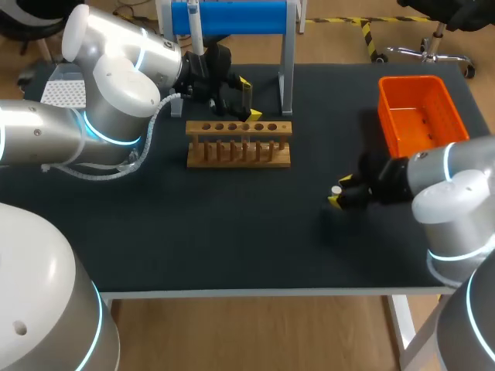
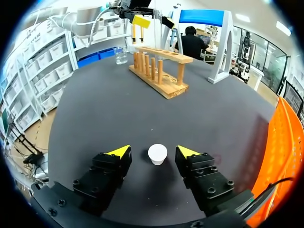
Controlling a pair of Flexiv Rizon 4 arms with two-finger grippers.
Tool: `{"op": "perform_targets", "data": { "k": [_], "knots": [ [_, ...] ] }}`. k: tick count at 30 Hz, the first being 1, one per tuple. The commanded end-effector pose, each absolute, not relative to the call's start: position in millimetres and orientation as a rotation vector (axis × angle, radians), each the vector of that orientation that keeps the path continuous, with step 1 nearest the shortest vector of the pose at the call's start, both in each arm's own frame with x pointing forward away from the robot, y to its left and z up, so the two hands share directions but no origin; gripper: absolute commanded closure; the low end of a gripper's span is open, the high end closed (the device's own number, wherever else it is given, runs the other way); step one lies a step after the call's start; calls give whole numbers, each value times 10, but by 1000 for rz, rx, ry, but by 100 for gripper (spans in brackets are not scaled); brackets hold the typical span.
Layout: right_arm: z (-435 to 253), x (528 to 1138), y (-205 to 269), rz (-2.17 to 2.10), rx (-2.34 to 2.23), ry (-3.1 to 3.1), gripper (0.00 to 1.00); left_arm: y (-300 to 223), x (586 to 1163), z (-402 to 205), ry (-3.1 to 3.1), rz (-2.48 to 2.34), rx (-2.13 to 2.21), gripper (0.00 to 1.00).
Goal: Invert the test tube, pick up the pipette, mount the tip to pipette, aspirate from beaker and dispense into the tube, eject the tip, return the pipette, and cap with the stopper.
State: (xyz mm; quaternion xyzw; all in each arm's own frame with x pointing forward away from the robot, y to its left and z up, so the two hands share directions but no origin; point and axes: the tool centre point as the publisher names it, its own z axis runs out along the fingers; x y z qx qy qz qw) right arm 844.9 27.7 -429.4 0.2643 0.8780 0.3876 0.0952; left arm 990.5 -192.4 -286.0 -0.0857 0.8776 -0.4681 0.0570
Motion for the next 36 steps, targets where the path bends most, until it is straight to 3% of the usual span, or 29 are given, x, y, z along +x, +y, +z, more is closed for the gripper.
{"op": "perform_targets", "data": {
  "k": [1,6,36],
  "knots": [
    [-4322,8480,289,1150,784,2595,45,-1926,9917,-2857,2666,-1418,-259,0],
    [-4319,8483,290,1149,779,2585,50,-1926,9917,-2857,2666,-1418,-259,0],
    [-4318,8480,304,1128,760,2573,53,-1926,9917,-2857,2666,-1418,-259,0]
  ]
}}
